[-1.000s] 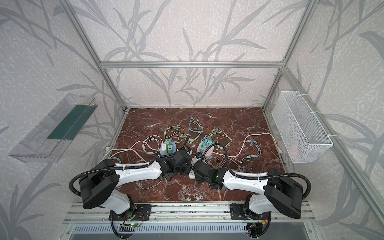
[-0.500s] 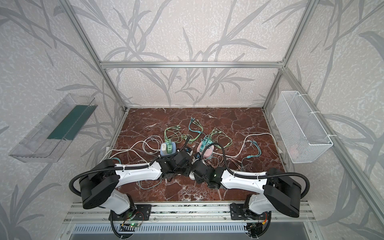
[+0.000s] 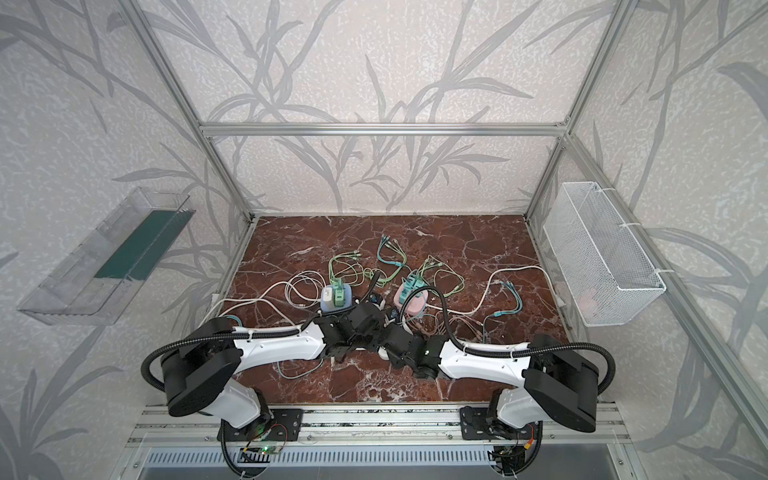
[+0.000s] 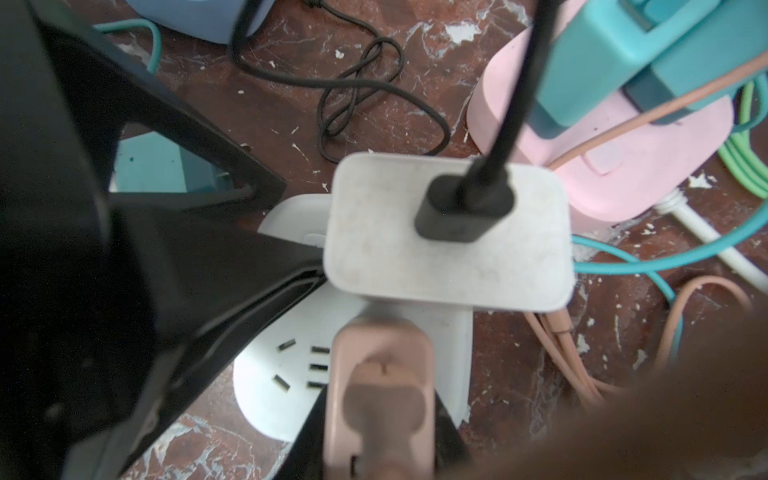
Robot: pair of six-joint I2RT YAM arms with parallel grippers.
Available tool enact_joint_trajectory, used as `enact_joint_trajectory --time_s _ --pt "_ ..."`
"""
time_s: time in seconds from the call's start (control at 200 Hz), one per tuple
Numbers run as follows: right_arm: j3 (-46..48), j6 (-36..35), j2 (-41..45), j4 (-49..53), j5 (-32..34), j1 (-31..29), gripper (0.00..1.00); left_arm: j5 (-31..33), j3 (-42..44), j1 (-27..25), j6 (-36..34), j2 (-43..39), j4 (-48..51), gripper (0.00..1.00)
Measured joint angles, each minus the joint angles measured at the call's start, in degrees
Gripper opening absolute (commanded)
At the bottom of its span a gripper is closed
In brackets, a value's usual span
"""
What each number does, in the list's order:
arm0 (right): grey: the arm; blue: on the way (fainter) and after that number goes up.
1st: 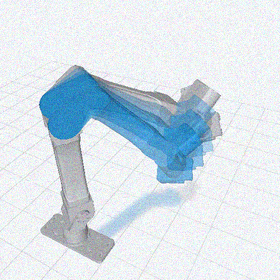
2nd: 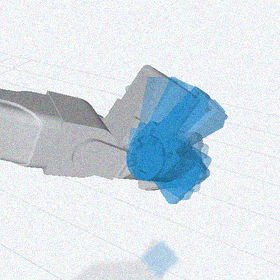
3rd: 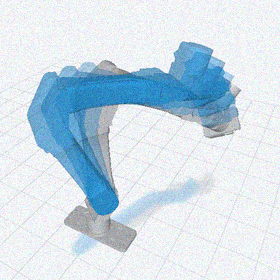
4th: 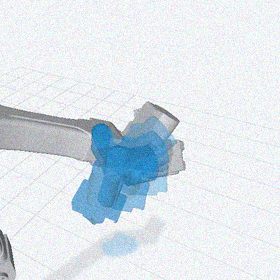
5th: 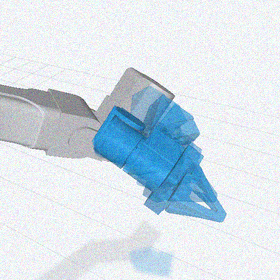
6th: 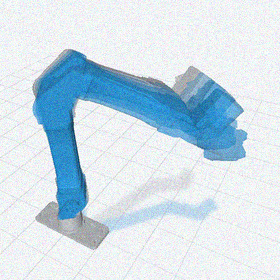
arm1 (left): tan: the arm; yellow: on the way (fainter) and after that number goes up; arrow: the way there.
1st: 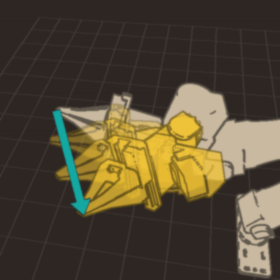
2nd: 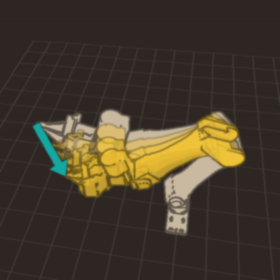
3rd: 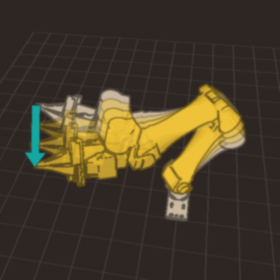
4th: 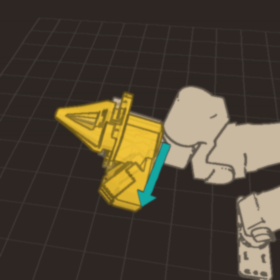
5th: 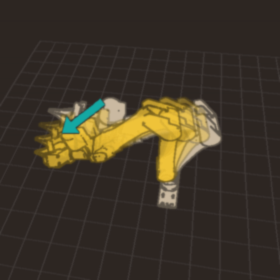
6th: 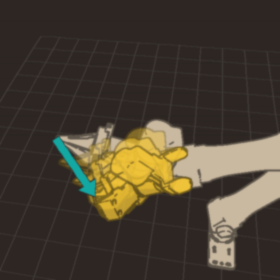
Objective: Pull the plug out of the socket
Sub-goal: 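Close the right gripper on the pink charger while the left gripper holds the strip, then pull the pink charger out of the white strip with the right gripper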
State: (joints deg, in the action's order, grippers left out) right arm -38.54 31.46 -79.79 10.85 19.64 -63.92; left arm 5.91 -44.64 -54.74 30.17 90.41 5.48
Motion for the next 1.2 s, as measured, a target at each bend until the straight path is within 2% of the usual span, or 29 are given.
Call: enact_joint_trajectory --time_s 0.42,0.815,1.035,1.2 --pt "0.0 0.4 2.6 0.5 -4.5 3.0 0.13 0.5 0.0 0.0 0.5 0.1 -0.3 0.45" --pt "-0.6 0.0 3.1 1.8 -4.9 3.1 0.14 1.0 -0.6 -0.1 0.5 0.7 -0.3 0.45" --pt "0.6 -1.3 8.6 1.6 -5.2 3.5 0.15 1.1 -0.3 -0.2 0.5 0.5 -0.7 0.45" --pt "3.2 -1.6 12.0 1.5 -7.6 6.4 0.16 1.2 0.1 -0.3 0.5 0.2 -0.9 0.45"
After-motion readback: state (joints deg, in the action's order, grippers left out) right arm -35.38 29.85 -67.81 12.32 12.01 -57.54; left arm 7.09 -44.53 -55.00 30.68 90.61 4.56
